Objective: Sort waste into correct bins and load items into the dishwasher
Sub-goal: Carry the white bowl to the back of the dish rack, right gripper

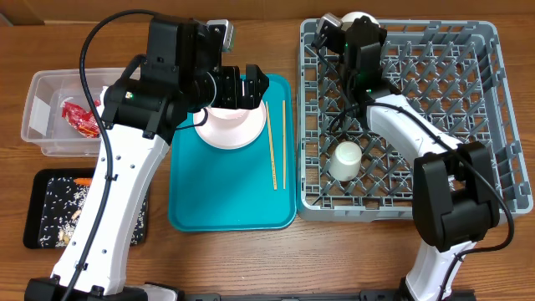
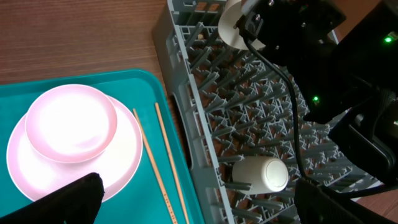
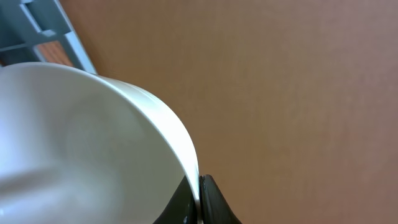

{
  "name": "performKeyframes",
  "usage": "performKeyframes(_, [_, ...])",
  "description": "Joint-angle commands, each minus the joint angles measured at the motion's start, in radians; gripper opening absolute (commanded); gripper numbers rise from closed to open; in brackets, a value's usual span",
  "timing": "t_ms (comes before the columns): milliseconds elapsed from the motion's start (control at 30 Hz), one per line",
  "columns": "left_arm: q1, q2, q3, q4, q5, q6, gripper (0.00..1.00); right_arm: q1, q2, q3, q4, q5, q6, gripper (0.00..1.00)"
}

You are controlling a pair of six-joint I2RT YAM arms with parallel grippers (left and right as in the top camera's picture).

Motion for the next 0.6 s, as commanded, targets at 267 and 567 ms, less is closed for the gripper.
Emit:
performKeyframes(267, [0.004, -0.013, 0.019, 0.001, -0.007, 0.013, 1.0, 0.002, 0.033, 0.003, -0.004, -0.009, 0.11, 0.04])
performKeyframes(567, [0.004, -0.013, 0.019, 0.001, -0.008, 0.013, 1.0, -0.006, 0.083, 0.003, 0.142, 0.018, 0.059, 0.04])
